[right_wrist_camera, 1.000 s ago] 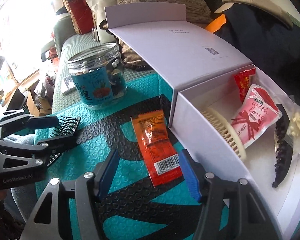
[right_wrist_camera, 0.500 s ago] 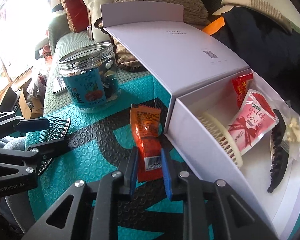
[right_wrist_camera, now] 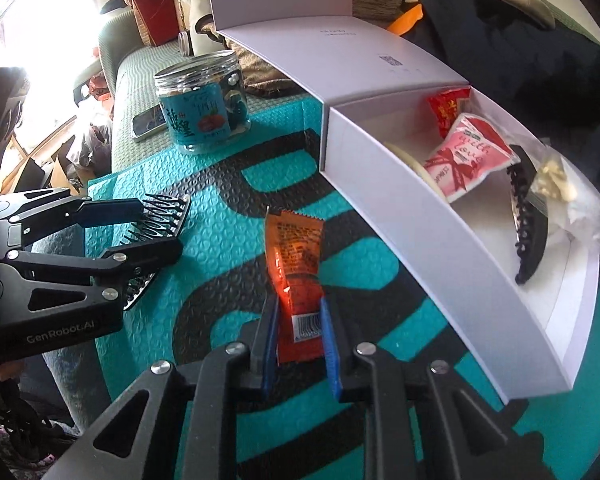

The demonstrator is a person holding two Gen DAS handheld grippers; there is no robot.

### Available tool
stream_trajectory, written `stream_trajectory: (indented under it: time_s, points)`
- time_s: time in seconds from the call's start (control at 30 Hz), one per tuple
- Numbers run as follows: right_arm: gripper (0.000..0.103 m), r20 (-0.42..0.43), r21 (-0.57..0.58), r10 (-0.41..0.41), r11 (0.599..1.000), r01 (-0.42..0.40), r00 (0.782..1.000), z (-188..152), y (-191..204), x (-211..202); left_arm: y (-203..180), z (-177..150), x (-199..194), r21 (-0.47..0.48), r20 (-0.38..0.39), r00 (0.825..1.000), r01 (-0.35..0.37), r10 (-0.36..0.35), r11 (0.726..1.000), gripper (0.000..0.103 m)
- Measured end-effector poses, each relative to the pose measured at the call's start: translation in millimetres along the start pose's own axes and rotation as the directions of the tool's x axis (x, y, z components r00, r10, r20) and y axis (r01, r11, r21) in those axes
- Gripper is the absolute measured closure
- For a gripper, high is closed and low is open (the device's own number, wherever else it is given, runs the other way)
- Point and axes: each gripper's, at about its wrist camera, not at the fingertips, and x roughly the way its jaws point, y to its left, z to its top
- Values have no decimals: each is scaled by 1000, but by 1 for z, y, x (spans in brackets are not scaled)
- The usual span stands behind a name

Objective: Organize objects
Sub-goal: 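Grasp the orange snack packet with the right tool while the left tool holds the comb, then lift the black comb and orange packet up from the mat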

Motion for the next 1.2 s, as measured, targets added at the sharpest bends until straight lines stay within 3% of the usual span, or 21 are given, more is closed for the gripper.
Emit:
stream_trajectory:
  time_s: [0.27, 0.37, 0.5, 0.67, 0.97, 1.07, 1.13, 1.2]
  points:
    - [76, 13, 8, 17, 1000, -17, 1000, -27, 1, -14, -21, -13, -6, 53, 2, 1000, 3, -3, 999, 51]
    - [61, 23, 13, 28, 1000, -28, 999, -29, 1, -16, -19, -14, -8, 41, -3, 1000, -3, 4, 999, 48]
    - [54, 36, 22, 46, 999, -47, 998, -27, -3, -13, -12, -17, -10, 7, -5, 1000, 9, -9, 1000, 38]
    - [53, 39, -22, 46, 999, -45, 998, -22, -2, -4, -6, -19, -12, -10, -13, 1000, 6, -6, 1000, 27]
    - [54, 52, -73, 42, 997, -38, 998, -21, 3, 0, -13, -19, -8, 0, -16, 1000, -17, 17, 1000, 25]
    - [71, 61, -68, 29, 997, -25, 998, -22, 1, 0, -12, -20, -7, -8, -10, 1000, -16, 16, 1000, 25]
    - [74, 66, -62, 31, 998, -26, 997, -22, -1, -1, -12, -20, -6, -8, -9, 1000, -27, 27, 1000, 29]
    - [77, 74, -55, 29, 998, -25, 997, -23, -2, -2, -12, -20, -5, -2, -6, 998, -55, 55, 998, 43]
